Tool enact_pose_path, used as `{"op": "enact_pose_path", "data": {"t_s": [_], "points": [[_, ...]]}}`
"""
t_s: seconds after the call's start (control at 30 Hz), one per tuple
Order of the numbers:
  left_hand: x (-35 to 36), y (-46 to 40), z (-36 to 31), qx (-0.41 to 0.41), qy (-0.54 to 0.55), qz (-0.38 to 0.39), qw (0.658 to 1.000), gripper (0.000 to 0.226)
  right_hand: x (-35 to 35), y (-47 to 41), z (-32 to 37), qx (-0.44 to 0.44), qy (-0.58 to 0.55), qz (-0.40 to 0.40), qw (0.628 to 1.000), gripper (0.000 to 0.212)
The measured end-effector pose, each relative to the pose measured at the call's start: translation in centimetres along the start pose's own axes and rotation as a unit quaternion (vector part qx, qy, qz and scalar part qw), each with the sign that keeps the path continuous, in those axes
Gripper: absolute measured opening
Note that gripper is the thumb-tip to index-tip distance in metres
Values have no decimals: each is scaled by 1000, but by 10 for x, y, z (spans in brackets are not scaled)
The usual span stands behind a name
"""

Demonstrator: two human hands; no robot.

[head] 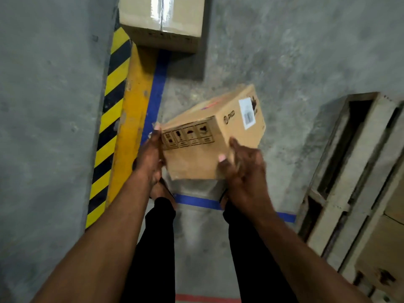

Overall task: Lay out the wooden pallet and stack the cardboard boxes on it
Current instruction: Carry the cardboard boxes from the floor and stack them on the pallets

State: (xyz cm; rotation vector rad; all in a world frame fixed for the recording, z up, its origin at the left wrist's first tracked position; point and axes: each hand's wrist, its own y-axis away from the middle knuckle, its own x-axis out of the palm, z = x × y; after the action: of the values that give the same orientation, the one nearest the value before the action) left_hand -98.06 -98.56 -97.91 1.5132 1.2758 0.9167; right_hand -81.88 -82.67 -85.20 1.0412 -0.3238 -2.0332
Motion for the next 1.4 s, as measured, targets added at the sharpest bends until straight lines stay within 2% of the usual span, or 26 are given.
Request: {"op": "enact_pose_path", "data": {"t_s": [0.07, 0.1, 0.13, 0.2, 0.27, 0.3, 0.33, 0.37, 0.4, 0.47, 0.5, 0.57, 0.63, 0.73, 0.8, 0.83, 0.93, 1.03, 1.07, 1.1, 1.17, 1.2, 1.27, 1.3, 1.37, 1.4], "points": [[5, -6, -10, 31, -40, -65, 997, 87, 11, 13, 3, -13, 18, 43, 999, 61], [3, -12, -17, 54, -71, -100, 991, 83, 16, 15, 0, -26, -5, 61, 998, 53], [2, -15, -25, 71, -94, -118, 986, 79, 19, 14, 1, -25, -36, 62, 997, 48], [2, -18, -37, 74, -126, -117, 982, 85, 24, -2, -12, 37, -60, 4, 998, 54], [3, -8, -40, 65, -132, -76, 986, 87, 23, -36, -42, 131, -9, -38, 991, 75], [4, 2, -37, 69, -124, -40, 989, 82, 20, -54, -55, 192, 15, -30, 981, 95], [4, 13, -33, 72, -114, 1, 991, 78, 17, -70, -65, 239, 4, -18, 971, 117], [4, 22, -30, 75, -99, 42, 991, 76, 13, -82, -70, 264, -37, -3, 964, 130], [3, 28, -25, 72, -85, 68, 991, 77, 11, -89, -73, 271, -97, 17, 958, 126], [-1, 36, -19, 59, -48, 70, 995, 81, 5, -95, -74, 231, -149, 74, 959, 74], [-3, 39, -17, 53, -28, 54, 997, 84, 3, -94, -73, 215, -136, 77, 964, 61], [-9, 42, -14, 54, 11, 30, 998, 86, -7, -83, -62, 216, -112, 54, 968, 71], [-8, 46, -15, 71, 16, -53, 996, 82, -20, -63, -54, 204, -119, 25, 971, 70], [-3, 40, -13, 117, -93, -208, 967, 73, -30, -31, -43, 145, -88, 12, 985, 58], [-1, 27, -8, 153, -167, -221, 949, 73, -23, -15, -35, 107, -72, 36, 991, 45], [0, 18, -6, 143, -178, -216, 949, 76, -16, -9, -36, 93, -63, 46, 993, 39], [-2, -6, -11, 123, -158, -208, 957, 87, 1, 1, -35, 61, -38, 7, 997, 37], [-6, -24, -30, 123, -196, -197, 953, 85, 3, -27, -49, 135, -120, -10, 984, 29], [-10, -31, -32, 130, -208, -188, 951, 90, 3, -44, -60, 173, -134, -6, 976, 38], [-17, -43, -31, 129, -218, -180, 950, 103, 4, -61, -69, 209, -154, 10, 966, 62], [-38, -75, -26, 130, -243, -167, 947, 118, 7, -89, -91, 286, -200, 79, 934, 129], [-47, -83, -26, 128, -246, -164, 947, 119, 9, -99, -100, 297, -217, 120, 922, 145], [-41, -57, -34, 99, -234, -154, 955, 102, 8, -109, -103, 263, -224, 194, 918, 147], [-36, -43, -36, 78, -228, -140, 961, 87, 9, -115, -107, 245, -213, 210, 922, 137], [-30, -22, -31, 54, -220, -127, 966, 65, 6, -120, -112, 254, -234, 207, 915, 137], [-32, -17, -24, 41, -214, -128, 967, 69, 3, -119, -114, 269, -247, 198, 910, 139]]}}
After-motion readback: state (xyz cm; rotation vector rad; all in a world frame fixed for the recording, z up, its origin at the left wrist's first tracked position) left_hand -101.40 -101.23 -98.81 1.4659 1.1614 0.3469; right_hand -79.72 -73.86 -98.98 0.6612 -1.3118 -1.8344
